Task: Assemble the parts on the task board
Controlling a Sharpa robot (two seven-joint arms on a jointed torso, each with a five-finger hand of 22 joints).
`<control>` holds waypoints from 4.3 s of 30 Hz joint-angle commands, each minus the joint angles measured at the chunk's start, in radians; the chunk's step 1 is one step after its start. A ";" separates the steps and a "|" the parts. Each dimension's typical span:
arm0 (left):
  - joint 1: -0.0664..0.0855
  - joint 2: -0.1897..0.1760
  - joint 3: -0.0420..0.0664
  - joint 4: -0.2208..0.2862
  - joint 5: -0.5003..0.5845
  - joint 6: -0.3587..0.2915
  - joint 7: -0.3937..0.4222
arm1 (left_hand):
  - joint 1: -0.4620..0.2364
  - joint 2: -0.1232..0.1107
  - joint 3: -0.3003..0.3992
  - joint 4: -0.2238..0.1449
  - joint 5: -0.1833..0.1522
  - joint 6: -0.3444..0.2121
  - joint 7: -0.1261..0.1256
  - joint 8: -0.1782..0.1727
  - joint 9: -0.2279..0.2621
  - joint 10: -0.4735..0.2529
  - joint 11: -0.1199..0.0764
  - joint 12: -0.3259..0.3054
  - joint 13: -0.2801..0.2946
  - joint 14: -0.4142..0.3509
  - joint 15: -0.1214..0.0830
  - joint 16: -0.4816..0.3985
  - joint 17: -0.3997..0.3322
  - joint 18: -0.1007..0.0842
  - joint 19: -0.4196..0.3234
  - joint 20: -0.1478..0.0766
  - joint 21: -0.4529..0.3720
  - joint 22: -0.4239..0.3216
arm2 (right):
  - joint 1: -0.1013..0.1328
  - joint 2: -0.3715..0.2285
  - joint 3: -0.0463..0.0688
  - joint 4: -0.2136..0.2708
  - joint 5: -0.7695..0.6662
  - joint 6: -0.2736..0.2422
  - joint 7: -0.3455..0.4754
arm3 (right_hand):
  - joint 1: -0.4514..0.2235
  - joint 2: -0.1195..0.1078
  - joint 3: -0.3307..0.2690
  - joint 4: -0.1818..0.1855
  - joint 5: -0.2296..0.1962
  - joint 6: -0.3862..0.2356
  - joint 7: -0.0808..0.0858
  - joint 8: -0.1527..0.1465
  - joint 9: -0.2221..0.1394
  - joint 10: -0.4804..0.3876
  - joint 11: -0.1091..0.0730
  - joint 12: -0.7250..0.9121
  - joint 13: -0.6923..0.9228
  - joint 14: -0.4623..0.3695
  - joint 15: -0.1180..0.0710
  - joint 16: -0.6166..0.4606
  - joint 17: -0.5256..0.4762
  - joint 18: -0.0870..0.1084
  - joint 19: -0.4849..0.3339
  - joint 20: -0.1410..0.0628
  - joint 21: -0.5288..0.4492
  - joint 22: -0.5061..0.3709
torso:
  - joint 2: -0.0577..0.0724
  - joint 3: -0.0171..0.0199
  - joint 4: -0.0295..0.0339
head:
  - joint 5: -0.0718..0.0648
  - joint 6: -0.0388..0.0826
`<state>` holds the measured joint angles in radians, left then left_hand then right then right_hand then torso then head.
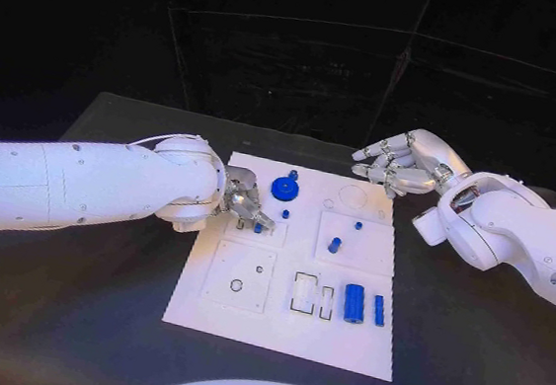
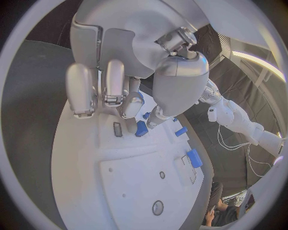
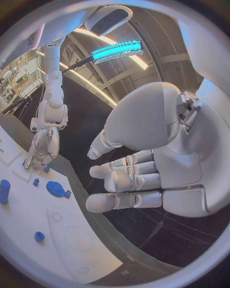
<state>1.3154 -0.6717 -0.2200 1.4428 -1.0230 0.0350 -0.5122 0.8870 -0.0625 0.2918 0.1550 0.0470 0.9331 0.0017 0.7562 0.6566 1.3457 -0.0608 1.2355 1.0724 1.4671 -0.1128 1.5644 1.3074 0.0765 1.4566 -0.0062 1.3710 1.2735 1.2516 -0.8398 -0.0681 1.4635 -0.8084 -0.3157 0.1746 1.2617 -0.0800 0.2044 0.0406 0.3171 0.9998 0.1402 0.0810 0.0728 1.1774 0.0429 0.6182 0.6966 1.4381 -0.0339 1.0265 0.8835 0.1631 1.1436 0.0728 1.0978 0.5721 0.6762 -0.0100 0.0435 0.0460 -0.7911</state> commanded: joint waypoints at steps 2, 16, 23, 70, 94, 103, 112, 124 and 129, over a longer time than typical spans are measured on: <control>0.001 0.000 0.001 0.003 0.003 0.000 -0.003 | -0.008 0.007 -0.022 0.007 0.002 0.007 0.001 0.006 0.002 0.006 -0.002 -0.005 -0.002 0.104 -0.006 0.006 0.263 -0.013 0.008 -0.001 0.006 0.004 | 0.002 0.002 0.001 0.002 -0.001 0.008 0.007 | -0.014 -0.001 -0.001 0.007 0.005 -0.006 -0.002 -0.004 0.000 0.002 0.003 -0.005 -0.002 0.007 0.003 -0.005 0.000 0.007 -0.001 0.003 -0.007 -0.001 | 0.001 0.0001 -0.0002 | 0.000 -0.001; 0.002 -0.007 0.001 0.013 0.003 -0.003 -0.004 | -0.006 0.009 -0.032 0.010 0.002 0.009 0.000 0.006 0.003 0.007 -0.003 -0.005 -0.002 0.104 -0.006 0.006 0.263 -0.014 0.009 -0.002 0.008 0.007 | 0.002 0.003 0.001 -0.003 -0.001 0.008 0.007 | -0.017 -0.001 -0.002 0.010 0.005 -0.006 -0.002 -0.004 0.000 0.003 0.003 -0.005 -0.003 0.007 0.003 -0.006 0.000 0.007 0.000 0.003 -0.007 -0.002 | 0.000 -0.0002 0.0003 | -0.002 0.000; 0.006 -0.028 0.010 0.036 0.003 -0.012 -0.005 | 0.000 0.004 -0.058 0.015 0.002 0.006 0.000 0.005 0.005 0.004 -0.003 -0.010 -0.010 0.104 -0.007 0.006 0.263 -0.012 0.006 -0.003 0.001 -0.002 | 0.002 0.005 0.001 -0.010 -0.001 0.009 0.008 | -0.018 -0.001 -0.002 0.010 0.005 -0.006 -0.002 -0.004 0.000 0.003 0.003 -0.005 -0.003 0.007 0.003 -0.007 0.000 0.007 0.000 0.003 -0.008 -0.002 | 0.000 -0.0015 0.0006 | -0.005 0.003; 0.058 0.170 0.068 -0.451 0.028 0.310 -0.005 | 0.142 0.069 -0.314 0.082 0.000 -0.056 0.050 -0.108 -0.083 -0.074 0.041 -0.077 -0.108 0.104 0.030 0.006 0.263 0.008 -0.031 0.032 -0.081 -0.093 | 0.002 0.022 0.001 -0.038 -0.001 0.012 0.006 | -0.024 -0.001 -0.005 0.016 0.017 -0.007 -0.004 -0.003 0.001 0.005 0.002 -0.004 -0.008 0.009 0.002 -0.009 0.003 0.007 0.003 0.003 -0.011 -0.003 | 0.000 0.0000 0.0004 | 0.006 0.007; 0.054 0.187 0.068 -0.445 0.028 0.355 -0.011 | 0.180 0.088 -0.333 0.074 0.000 -0.058 0.045 -0.089 -0.070 -0.074 0.036 -0.075 -0.108 0.104 0.025 0.006 0.263 0.006 -0.029 0.027 -0.078 -0.086 | 0.002 0.025 0.001 -0.040 -0.001 0.015 0.005 | -0.023 -0.001 -0.004 0.016 0.024 -0.007 -0.004 -0.003 0.001 0.005 0.002 -0.004 -0.009 0.010 0.002 -0.009 0.004 0.007 0.004 0.003 -0.012 -0.004 | 0.000 -0.0003 0.0005 | 0.005 0.003; 0.052 0.190 0.067 -0.442 0.028 0.364 -0.012 | 0.199 0.096 -0.335 0.064 0.000 -0.061 0.045 -0.085 -0.066 -0.074 0.035 -0.075 -0.109 0.104 0.025 0.006 0.263 0.006 -0.029 0.026 -0.078 -0.085 | 0.002 0.027 0.001 -0.041 -0.001 0.016 0.006 | -0.023 -0.001 -0.003 0.016 0.028 -0.007 -0.004 -0.003 0.001 0.005 0.002 -0.004 -0.010 0.010 0.002 -0.010 0.004 0.007 0.005 0.003 -0.013 -0.004 | 0.000 -0.0002 0.0007 | 0.005 0.002; 0.051 0.193 0.067 -0.443 0.028 0.367 -0.013 | 0.219 0.103 -0.335 0.053 0.000 -0.064 0.045 -0.081 -0.063 -0.075 0.035 -0.075 -0.110 0.104 0.025 0.006 0.263 0.006 -0.029 0.026 -0.078 -0.084 | 0.002 0.029 0.001 -0.043 -0.001 0.016 0.005 | -0.021 -0.001 -0.002 0.016 0.032 -0.007 -0.004 -0.003 0.001 0.004 0.002 -0.004 -0.011 0.010 0.002 -0.010 0.005 0.007 0.006 0.003 -0.013 -0.004 | 0.000 -0.0002 0.0002 | 0.004 0.001; 0.050 0.194 0.067 -0.447 0.028 0.354 -0.013 | 0.290 0.155 -0.293 0.009 0.000 -0.075 0.044 -0.078 -0.060 -0.076 0.034 -0.076 -0.113 0.104 0.024 0.006 0.263 0.006 -0.030 0.025 -0.080 -0.084 | 0.002 0.030 0.001 -0.044 -0.001 0.017 0.006 | -0.020 -0.001 -0.001 0.016 0.037 -0.007 -0.004 -0.003 0.001 0.004 0.002 -0.004 -0.012 0.011 0.002 -0.010 0.006 0.007 0.006 0.003 -0.014 -0.005 | 0.000 -0.0001 0.0005 | 0.004 0.000; 0.050 0.194 0.067 -0.445 0.028 0.347 -0.012 | 0.361 0.181 -0.239 -0.041 0.001 -0.087 0.037 -0.083 -0.062 -0.081 0.028 -0.081 -0.116 0.104 0.019 0.006 0.263 0.007 -0.030 0.023 -0.081 -0.084 | 0.002 0.032 0.001 -0.045 -0.001 0.018 0.006 | -0.020 -0.001 -0.001 0.016 0.037 -0.007 -0.004 -0.003 0.001 0.004 0.002 -0.004 -0.012 0.011 0.002 -0.010 0.006 0.007 0.006 0.003 -0.014 -0.005 | 0.001 -0.0002 0.0010 | 0.005 -0.002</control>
<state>1.3637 -0.4786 -0.1533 0.9964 -0.9978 0.3864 -0.5181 1.2366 0.1148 0.0450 0.1205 0.0467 0.8554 0.0391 0.6738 0.5955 1.2623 -0.0259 1.1576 0.9570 1.4669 -0.0875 1.5644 1.3073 0.0766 1.4218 0.0212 1.2898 1.1892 1.2515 -0.8093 -0.0681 1.4180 -0.8087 -0.3044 0.1739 1.2474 -0.0840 0.2021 0.0544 0.3512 0.9964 0.1368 0.0810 0.0728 1.1774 0.0429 0.6182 0.6858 1.4417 -0.0303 1.0222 0.8885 0.1631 1.1437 0.0728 1.0902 0.5678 0.6763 -0.0102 0.0438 0.0498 -0.7925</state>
